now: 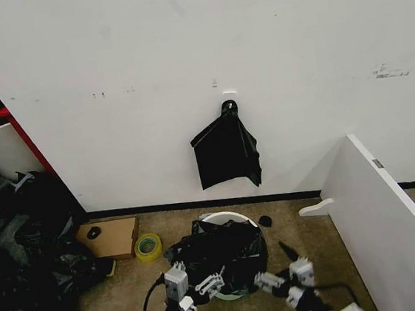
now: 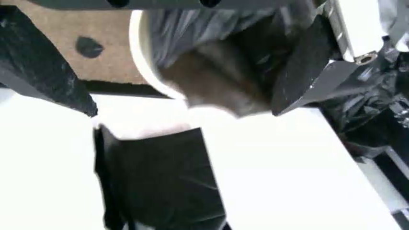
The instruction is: Place the garbage bag over the trash bin.
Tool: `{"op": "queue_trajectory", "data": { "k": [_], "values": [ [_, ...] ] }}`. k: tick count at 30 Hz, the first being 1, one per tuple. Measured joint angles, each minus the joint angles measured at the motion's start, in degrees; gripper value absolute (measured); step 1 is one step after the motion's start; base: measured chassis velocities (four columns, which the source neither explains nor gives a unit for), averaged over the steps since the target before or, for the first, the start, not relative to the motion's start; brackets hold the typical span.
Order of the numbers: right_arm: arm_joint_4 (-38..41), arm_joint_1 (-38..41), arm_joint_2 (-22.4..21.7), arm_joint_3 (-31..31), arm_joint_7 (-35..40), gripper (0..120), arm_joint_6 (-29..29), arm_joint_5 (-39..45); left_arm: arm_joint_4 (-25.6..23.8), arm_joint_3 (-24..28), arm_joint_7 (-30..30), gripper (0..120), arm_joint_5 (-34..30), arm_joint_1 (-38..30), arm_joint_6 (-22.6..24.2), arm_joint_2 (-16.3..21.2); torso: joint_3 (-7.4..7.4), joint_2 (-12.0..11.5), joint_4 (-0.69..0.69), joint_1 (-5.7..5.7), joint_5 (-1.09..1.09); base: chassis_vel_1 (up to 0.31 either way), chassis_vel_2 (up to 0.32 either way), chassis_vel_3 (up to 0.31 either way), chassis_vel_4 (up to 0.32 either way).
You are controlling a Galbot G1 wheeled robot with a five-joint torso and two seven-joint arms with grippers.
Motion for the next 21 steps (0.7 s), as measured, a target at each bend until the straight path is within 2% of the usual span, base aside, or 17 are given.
{"op": "queue_trajectory", "data": {
  "k": [1,2,5,8,9,10,14,16,18,21],
  "values": [
    [1.2,2.6,-1.5,2.5,0.3,100,-4.8,4.2,0.4,-0.1,-1.3,100,0.6,-0.1,-0.9,-1.4,0.01,0.0,-0.04,0.00,-0.01,0.000,0.000,0.000,0.000],
    [1.2,2.6,-1.5,2.5,0.3,100,-4.8,4.2,0.4,-0.1,-1.3,100,0.6,-0.1,-0.9,-1.4,0.01,0.0,-0.04,0.00,-0.01,0.000,0.000,0.000,0.000],
    [1.9,8.1,-4.7,7.1,0.2,100,-12.7,12.2,0.7,-0.5,-3.0,100,0.9,-0.4,-2.0,-3.5,0.01,0.0,-0.06,0.00,-0.03,0.000,0.000,0.000,0.000],
    [-2.0,16.9,-10.4,7.7,-1.7,100,-19.9,21.9,0.6,-1.7,-4.1,100,1.1,1.1,-3.9,-6.2,0.01,0.0,-0.01,0.00,-0.02,0.000,0.000,0.000,0.000],
    [-5.6,21.8,-13.0,6.3,-2.8,100,-23.5,26.4,0.6,-2.7,-4.5,100,1.1,2.3,-4.7,-7.3,0.01,0.0,0.00,0.00,0.00,0.000,0.000,0.000,0.000],
    [-5.6,21.8,-13.0,6.3,-2.8,100,-23.5,26.4,0.6,-2.7,-4.5,100,1.1,2.3,-4.7,-7.3,0.01,0.0,0.00,0.00,0.00,0.000,0.000,0.000,0.000],
    [-15.0,34.8,-16.1,0.8,-5.9,100,-30.5,33.1,1.1,-3.7,-5.2,100,2.3,4.7,-6.3,-9.3,0.02,0.0,-0.01,0.01,-0.01,0.000,0.000,0.000,0.000],
    [-21.5,43.4,-16.5,-5.1,-8.7,100,-33.9,34.1,1.4,-4.4,-5.6,100,3.3,6.3,-7.1,-10.5,0.02,0.0,-0.01,0.01,-0.02,0.000,0.000,0.000,0.000],
    [-23.7,46.1,-16.5,-7.4,-9.7,100,-34.7,33.9,1.4,-4.7,-5.6,100,3.6,6.8,-7.4,-10.7,0.02,0.0,-0.02,0.01,-0.02,0.000,0.000,0.000,0.000],
    [-30.1,54.7,-15.7,-14.4,-13.3,100,-37.2,31.8,1.5,-5.9,-5.6,100,4.1,8.2,-8.0,-11.2,0.02,0.0,-0.02,0.02,-0.03,0.000,0.000,0.000,0.000]
  ]
}}
